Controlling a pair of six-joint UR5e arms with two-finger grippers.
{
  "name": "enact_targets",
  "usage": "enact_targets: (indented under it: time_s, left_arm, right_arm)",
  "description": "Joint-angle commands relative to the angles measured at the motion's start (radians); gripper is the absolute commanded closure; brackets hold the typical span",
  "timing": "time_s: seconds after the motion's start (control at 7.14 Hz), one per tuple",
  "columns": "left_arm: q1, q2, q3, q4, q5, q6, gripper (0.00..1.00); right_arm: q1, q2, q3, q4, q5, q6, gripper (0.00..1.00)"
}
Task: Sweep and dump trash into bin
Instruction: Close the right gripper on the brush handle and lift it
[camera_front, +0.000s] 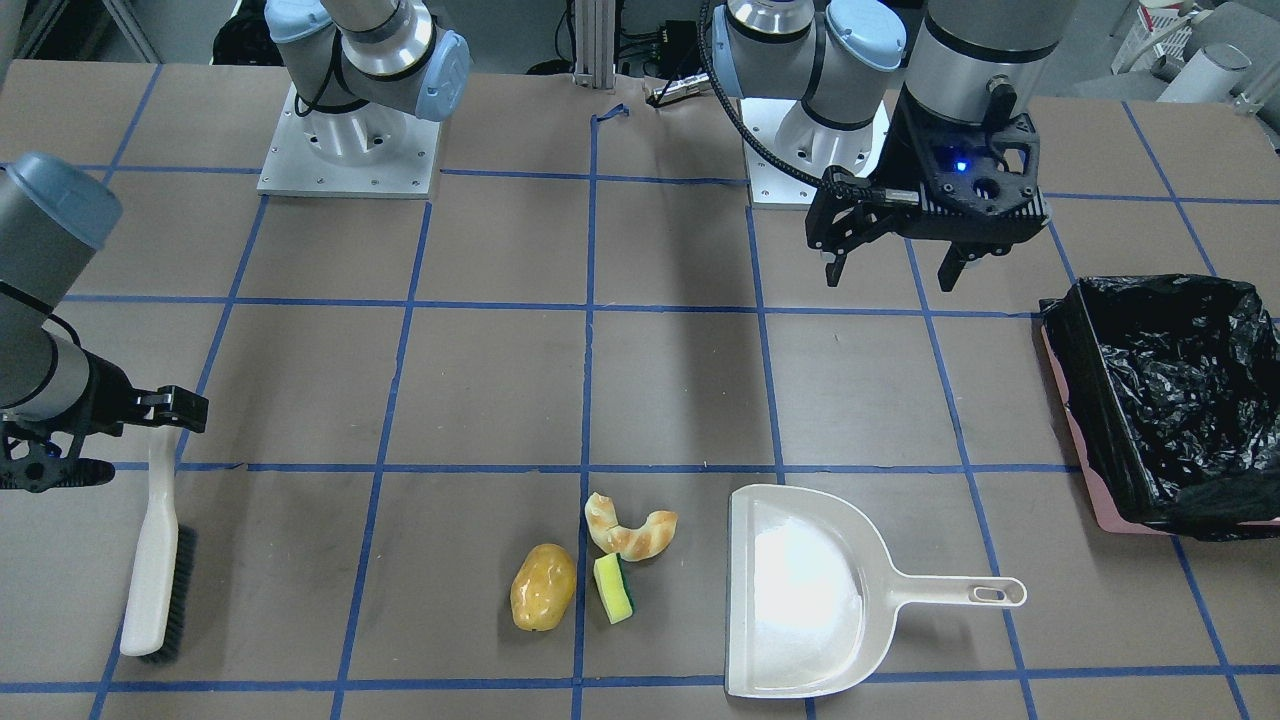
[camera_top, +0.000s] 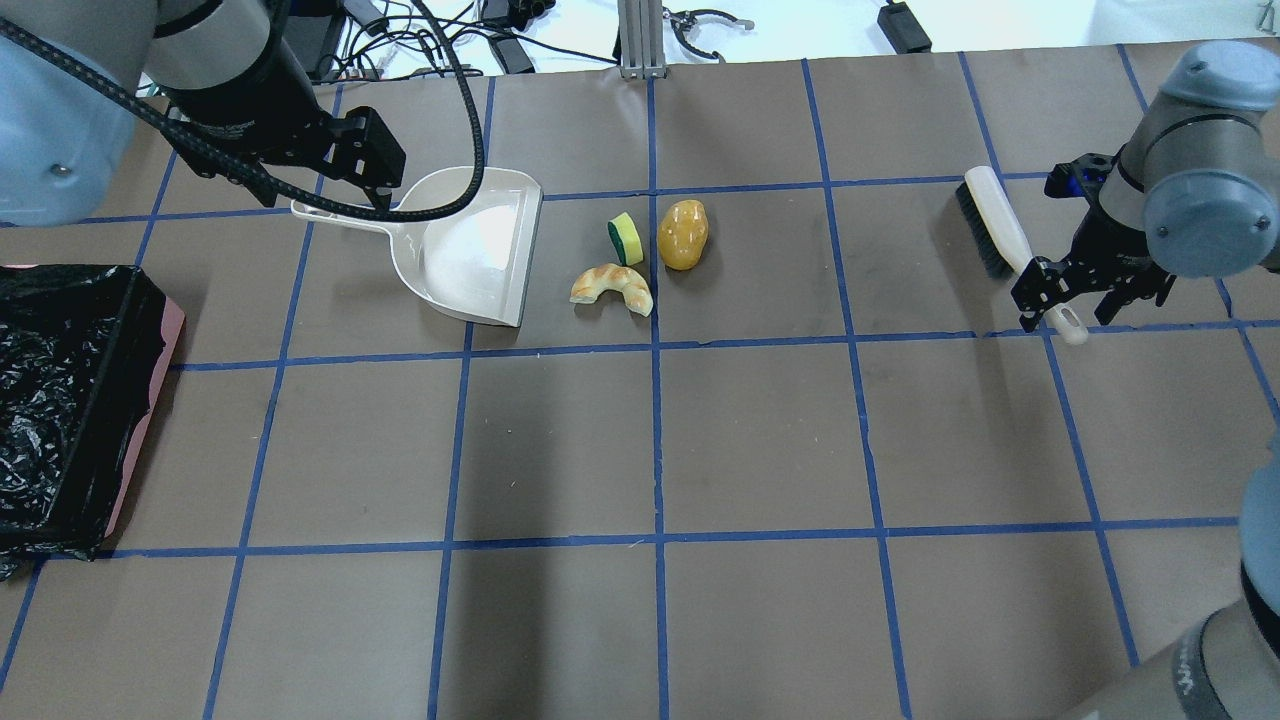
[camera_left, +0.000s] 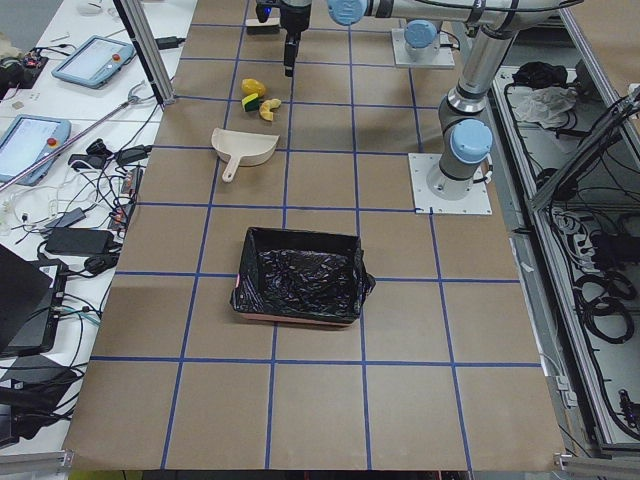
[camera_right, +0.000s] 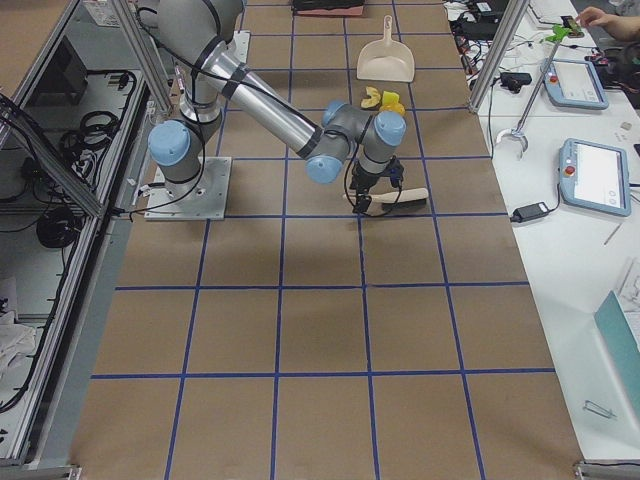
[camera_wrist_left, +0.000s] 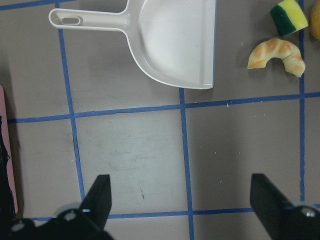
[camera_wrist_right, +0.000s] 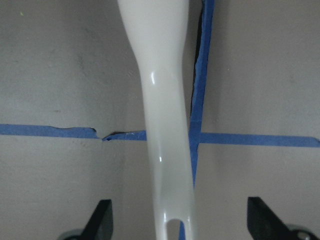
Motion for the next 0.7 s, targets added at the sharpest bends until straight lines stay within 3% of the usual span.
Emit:
enact_targets:
  time_s: [0.0, 0.14, 0.56]
  left_arm:
    - [0.000, 0.001, 0.000, -0.001, 0.001, 0.000, 0.00]
    - [0.000, 0.001, 0.000, -0.001, 0.000, 0.000, 0.00]
    - [-0.001, 0.001, 0.000, -0.001, 0.000, 0.000, 0.00]
  right_arm:
    - [0.003, 0.003, 0.005, -0.010, 0.000, 0.000, 0.11]
    - [0.005, 0.002, 0.002, -0.011, 0.000, 0.002, 0.19]
    - [0.006, -0.003, -0.003, -0.014, 0.003, 0.008, 0.17]
